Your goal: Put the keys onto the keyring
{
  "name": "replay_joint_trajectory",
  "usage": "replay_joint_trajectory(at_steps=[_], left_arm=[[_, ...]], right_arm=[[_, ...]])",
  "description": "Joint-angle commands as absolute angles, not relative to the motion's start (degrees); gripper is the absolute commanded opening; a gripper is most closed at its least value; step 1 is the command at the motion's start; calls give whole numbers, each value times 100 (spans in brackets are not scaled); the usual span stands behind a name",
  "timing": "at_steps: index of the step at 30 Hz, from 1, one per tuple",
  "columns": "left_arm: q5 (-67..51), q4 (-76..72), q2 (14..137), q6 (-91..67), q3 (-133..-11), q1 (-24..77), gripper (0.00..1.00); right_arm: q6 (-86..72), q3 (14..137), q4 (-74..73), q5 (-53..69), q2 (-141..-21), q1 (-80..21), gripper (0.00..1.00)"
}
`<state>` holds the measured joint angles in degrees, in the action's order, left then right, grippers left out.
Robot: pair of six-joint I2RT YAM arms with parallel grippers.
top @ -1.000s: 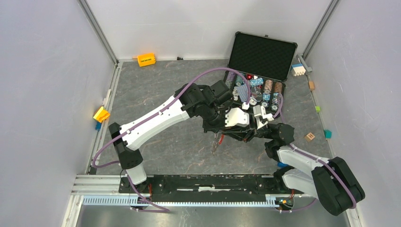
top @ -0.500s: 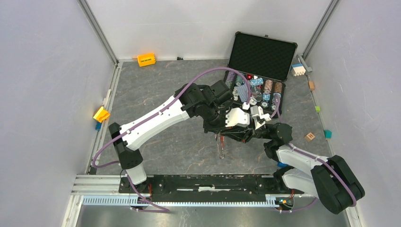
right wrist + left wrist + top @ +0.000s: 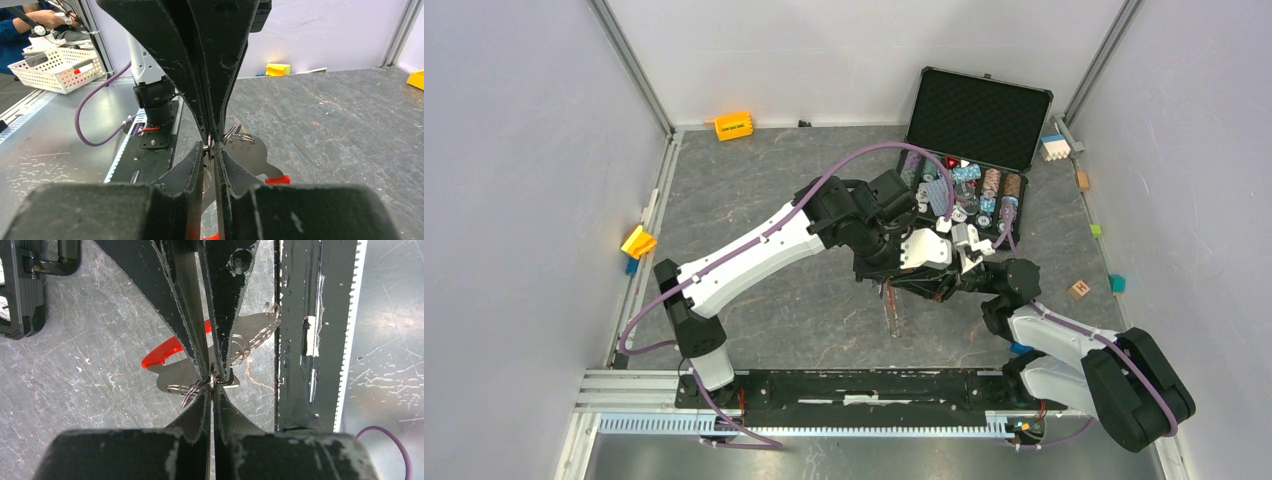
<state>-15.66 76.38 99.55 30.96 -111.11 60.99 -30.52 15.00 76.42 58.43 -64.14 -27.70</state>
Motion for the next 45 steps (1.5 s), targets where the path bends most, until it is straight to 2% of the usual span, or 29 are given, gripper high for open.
replay_joint_trajectory(at_steps=[1, 9, 17, 20, 25, 33, 45], left_arm=[[-1913, 7401, 9910, 3047, -11084, 6126, 2], [-1962, 7344, 9872, 3040, -10975, 6126, 2], [-1965, 7269, 9819, 3011, -10871, 6127, 2], [-1951, 7264, 9810, 3003, -10897, 6127, 2], [-1960, 7267, 9783, 3004, -10907, 6127, 2], [-1961, 7256, 9747, 3012, -10892, 6124, 2], [-1943, 7272, 9707, 3009, -10864, 6125, 2]], right_arm=[[-2946, 1712, 7664, 5817, -6374, -2810, 19], [-3048, 1721, 7733, 5740, -6366, -2812, 15], [-3087, 1724, 7764, 5740, -6389, -2816, 2], [-2923, 1715, 7552, 5738, -6381, -2811, 3], [-2681, 1767, 7187, 5724, -6394, -2812, 12], [-2650, 1781, 7125, 5713, -6390, -2812, 9], [-2485, 1835, 6882, 5749, -6372, -2811, 14]])
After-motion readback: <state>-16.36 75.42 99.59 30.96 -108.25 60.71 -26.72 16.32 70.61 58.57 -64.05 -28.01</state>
